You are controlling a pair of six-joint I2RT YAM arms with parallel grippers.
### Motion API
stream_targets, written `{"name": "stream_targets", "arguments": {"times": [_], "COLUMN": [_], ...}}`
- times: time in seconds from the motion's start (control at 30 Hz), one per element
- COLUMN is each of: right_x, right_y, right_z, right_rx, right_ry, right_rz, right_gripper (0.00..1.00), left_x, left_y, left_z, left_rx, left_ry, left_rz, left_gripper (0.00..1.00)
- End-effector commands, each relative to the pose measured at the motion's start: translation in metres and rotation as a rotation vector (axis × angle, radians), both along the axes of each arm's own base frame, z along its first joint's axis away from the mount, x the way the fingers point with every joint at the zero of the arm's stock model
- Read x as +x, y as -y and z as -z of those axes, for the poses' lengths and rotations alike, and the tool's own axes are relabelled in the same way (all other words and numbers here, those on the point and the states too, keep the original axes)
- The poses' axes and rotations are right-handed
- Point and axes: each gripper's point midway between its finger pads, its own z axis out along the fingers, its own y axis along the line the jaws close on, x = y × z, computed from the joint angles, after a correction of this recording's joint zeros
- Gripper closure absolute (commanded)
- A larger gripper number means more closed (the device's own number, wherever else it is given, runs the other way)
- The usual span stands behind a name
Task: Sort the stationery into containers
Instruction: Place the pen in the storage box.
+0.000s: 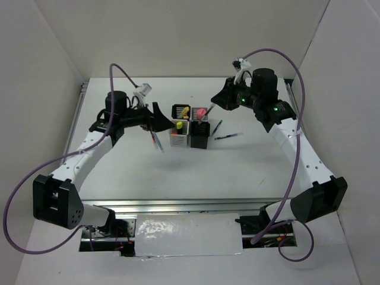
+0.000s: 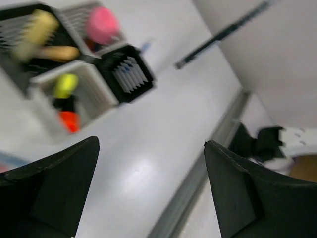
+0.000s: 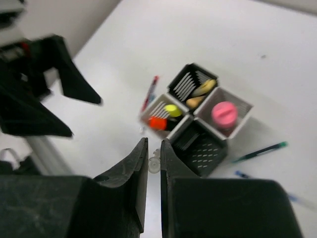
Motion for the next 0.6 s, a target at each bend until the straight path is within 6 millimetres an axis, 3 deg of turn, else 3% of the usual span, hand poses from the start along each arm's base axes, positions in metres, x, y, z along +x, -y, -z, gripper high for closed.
{"name": "stream_targets", "arguments": {"times": [0.0, 0.07, 0.23, 0.5, 0.53, 0.57], "right_x": [0.033, 0.041, 0.050, 0.060, 0.061, 0.062], "right_y": [0.010, 0.001, -0.020, -0.039, -0.039, -0.040], "right_z": [-0.006, 0.005, 0.046, 0.085, 0.088, 0.091], "right_rx": [-0.175, -0.249, -0.343, -0.421, -0.424, -0.427], "right_ry": [0.159, 0.180, 0.170, 0.166, 0.161, 0.155], "right_rz": [0.101, 0.089, 0.041, 0.024, 0.023, 0.020], "right_gripper": [1.00, 1.00, 1.00, 1.00, 1.00, 1.00], "left_x": [0.028, 0.045, 0.063, 0.075, 0.078, 0.083], "left_y": [-0.048, -0.077, -0.125, -0.150, -0.147, -0.150], "left_z": [-0.018, -0.008, 0.010, 0.051, 0.052, 0.061], "left_rx": [0.147, 0.260, 0.433, 0.532, 0.524, 0.545], "left_ry": [0.115, 0.129, 0.128, 0.032, 0.035, 0.017], "left_rz": [-0.177, -0.299, -0.532, -0.674, -0.675, -0.696], "left_gripper": [0.01, 0.01, 0.01, 0.01, 0.02, 0.09]}}
